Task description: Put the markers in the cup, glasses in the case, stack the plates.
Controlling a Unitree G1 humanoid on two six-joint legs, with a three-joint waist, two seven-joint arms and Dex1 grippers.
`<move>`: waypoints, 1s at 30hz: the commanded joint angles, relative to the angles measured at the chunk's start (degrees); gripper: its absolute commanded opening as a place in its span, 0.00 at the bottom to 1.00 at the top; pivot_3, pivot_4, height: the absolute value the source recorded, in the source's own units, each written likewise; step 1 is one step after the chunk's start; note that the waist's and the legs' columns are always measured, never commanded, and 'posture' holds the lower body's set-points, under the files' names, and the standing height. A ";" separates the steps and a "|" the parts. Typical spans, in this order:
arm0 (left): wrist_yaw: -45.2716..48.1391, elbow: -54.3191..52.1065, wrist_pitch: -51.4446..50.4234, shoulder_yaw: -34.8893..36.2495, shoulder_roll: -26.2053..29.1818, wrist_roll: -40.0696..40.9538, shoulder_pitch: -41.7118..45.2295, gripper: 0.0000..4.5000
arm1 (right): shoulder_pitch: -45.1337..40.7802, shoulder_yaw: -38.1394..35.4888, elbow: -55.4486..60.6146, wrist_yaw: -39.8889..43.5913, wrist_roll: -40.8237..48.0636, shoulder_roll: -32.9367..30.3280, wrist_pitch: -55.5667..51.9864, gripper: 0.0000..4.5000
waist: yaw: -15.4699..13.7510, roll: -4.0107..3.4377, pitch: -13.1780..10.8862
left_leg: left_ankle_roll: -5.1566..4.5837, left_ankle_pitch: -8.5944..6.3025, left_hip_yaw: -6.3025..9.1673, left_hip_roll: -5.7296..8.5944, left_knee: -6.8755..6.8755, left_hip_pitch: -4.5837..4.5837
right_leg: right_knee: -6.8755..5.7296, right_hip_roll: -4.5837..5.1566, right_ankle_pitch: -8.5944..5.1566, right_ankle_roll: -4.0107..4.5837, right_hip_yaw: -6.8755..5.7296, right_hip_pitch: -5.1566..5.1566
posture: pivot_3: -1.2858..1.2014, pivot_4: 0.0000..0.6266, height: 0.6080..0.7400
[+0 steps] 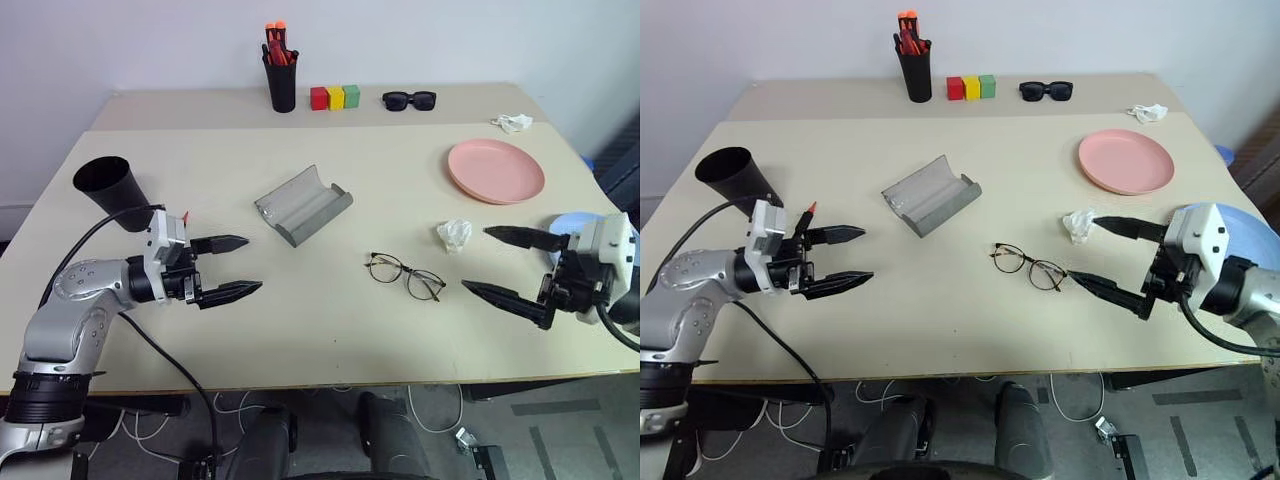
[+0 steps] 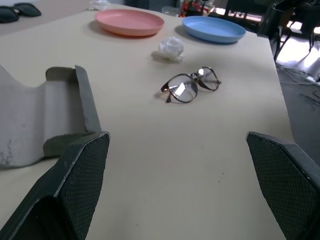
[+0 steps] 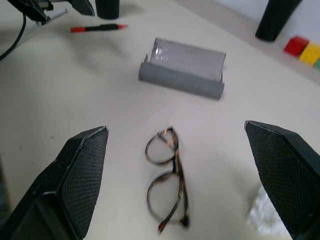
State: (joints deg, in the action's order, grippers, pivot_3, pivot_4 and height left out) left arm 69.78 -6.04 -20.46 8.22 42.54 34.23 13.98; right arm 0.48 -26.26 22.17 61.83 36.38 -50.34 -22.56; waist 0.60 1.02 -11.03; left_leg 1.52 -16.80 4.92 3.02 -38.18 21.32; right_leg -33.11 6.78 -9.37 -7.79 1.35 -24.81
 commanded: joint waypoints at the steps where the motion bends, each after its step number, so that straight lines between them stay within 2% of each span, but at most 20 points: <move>1: 0.31 -0.31 1.60 2.45 0.79 0.41 -0.09 1.00 | -1.53 1.43 -0.73 -0.63 -0.51 0.51 1.32 1.00 | -0.05 0.00 0.00 | 0.00 0.00 0.00 0.00 0.00 0.01 | 0.00 0.00 0.00 0.00 0.00 0.00 | 0.52 0.24 1.00; 11: -3.83 1.00 5.77 4.12 -1.74 -1.38 -3.36 1.00 | -10.28 6.77 -5.75 0.17 -2.48 -0.81 2.00 1.00 | 0.04 -0.01 -0.01 | 0.00 0.00 0.00 0.00 0.00 0.00 | 0.01 0.00 0.01 0.00 0.00 -0.01 | 0.52 0.24 1.00; 19: -6.70 -5.15 0.39 8.20 0.49 2.33 -7.35 1.00 | -17.63 14.41 -11.80 1.84 -4.57 3.94 6.04 1.00 | 0.17 -0.02 -0.01 | 0.00 0.00 0.00 -0.01 0.01 0.00 | 0.00 0.00 0.01 0.00 0.00 -0.03 | 0.52 0.24 1.00; 26: -12.79 -0.77 -7.51 14.78 0.08 9.26 -4.26 1.00 | -22.13 18.77 -10.26 -1.35 -5.37 9.03 5.73 1.00 | 0.14 -0.02 -0.01 | 0.00 0.00 0.04 0.01 0.00 0.01 | -0.02 0.00 0.09 -0.14 -0.01 -0.04 | 0.52 0.24 1.00; 27: -14.00 -1.28 -7.60 15.69 0.76 7.83 -6.14 1.00 | -22.77 19.02 -10.41 -1.46 -5.59 9.51 6.20 1.00 | 0.38 -0.05 -0.01 | 0.00 0.00 0.04 0.00 0.00 -0.01 | -0.03 -0.01 0.10 -0.17 -0.01 -0.04 | 0.52 0.24 1.00; 30: -16.56 -5.94 -14.09 19.48 3.26 10.75 -11.18 1.00 | -23.70 20.03 -10.71 -2.22 -6.45 11.38 7.45 1.00 | 0.82 -0.08 -0.02 | 0.00 0.00 -0.01 -0.02 0.10 -0.03 | -0.09 -0.02 0.08 -0.13 0.00 -0.15 | 0.52 0.24 1.00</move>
State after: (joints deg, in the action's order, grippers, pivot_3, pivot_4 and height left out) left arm 54.66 -8.50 -32.09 24.47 44.65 42.89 3.59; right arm -22.07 -6.18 9.94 60.19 29.97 -39.68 -16.55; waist 1.42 0.94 -11.04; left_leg 1.50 -16.81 4.92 2.98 -38.03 21.33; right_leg -33.21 6.75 -9.29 -7.90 1.35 -25.04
